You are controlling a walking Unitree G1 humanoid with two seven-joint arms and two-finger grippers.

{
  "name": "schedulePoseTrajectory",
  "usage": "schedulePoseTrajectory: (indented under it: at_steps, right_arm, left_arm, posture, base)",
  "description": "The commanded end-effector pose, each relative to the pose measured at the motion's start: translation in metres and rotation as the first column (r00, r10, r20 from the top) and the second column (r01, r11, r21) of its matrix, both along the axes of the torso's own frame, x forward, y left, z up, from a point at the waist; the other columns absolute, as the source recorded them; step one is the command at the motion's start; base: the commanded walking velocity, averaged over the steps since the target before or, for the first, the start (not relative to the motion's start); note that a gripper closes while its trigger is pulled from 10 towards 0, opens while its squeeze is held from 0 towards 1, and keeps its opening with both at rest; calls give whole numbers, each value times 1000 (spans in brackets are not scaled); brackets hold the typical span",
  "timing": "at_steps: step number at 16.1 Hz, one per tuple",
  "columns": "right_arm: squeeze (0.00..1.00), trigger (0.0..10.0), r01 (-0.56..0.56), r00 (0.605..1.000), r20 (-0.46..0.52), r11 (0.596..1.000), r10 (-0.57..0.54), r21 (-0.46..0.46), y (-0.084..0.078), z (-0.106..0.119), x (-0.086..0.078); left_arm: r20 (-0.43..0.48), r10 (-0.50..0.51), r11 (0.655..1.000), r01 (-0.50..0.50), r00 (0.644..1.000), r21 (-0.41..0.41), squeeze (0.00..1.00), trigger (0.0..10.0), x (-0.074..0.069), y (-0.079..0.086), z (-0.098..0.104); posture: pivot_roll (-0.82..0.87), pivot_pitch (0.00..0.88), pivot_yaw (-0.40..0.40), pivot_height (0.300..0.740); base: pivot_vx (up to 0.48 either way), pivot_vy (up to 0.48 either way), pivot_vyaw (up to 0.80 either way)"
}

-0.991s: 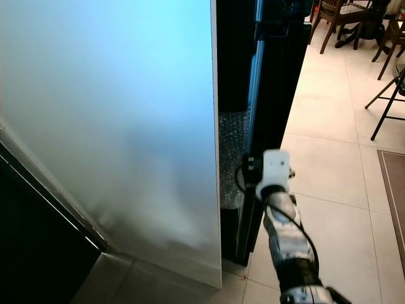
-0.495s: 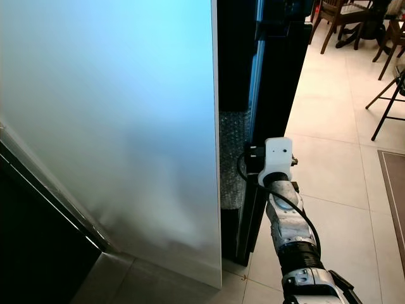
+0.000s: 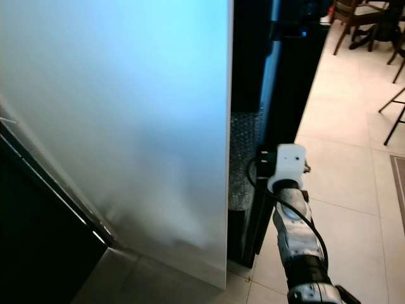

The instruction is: Restocking fridge

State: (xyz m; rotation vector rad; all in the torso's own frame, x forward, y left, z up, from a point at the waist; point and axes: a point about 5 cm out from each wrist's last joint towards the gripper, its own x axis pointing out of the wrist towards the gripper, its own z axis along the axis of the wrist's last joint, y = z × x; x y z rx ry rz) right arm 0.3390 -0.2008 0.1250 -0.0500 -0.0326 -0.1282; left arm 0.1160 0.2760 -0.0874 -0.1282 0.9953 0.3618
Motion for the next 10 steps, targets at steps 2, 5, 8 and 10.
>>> schedulePoseTrajectory:
  at_steps: [2,5,8,10]
  right_arm:
    - [0,10000,82,996,31,996,-83,37,-12,2,-6]
    - [0,10000,107,994,33,994,-108,39,-18,3,-10]
    - [0,10000,172,984,37,985,-172,10,-41,7,-14]
    - [0,10000,221,975,30,975,-221,-13,-61,7,-19]
  left_arm:
    - [-24,-6,1000,6,1000,6,0,10000,-5,3,0]
    - [-25,-7,1000,7,1000,4,0,10000,-6,3,-1]
    - [-29,-18,1000,18,999,0,0,10000,-6,2,-1]
    - [-31,-21,1000,21,999,0,0,10000,-7,2,-1]
  posture:
    - [-86,0,84,740]
    - [-82,0,83,740]
    - [-91,0,87,740]
    - [-89,0,84,740]
  base:
    - [0,0,0]
    - [0,0,0]
    - [0,0,0]
    - [0,0,0]
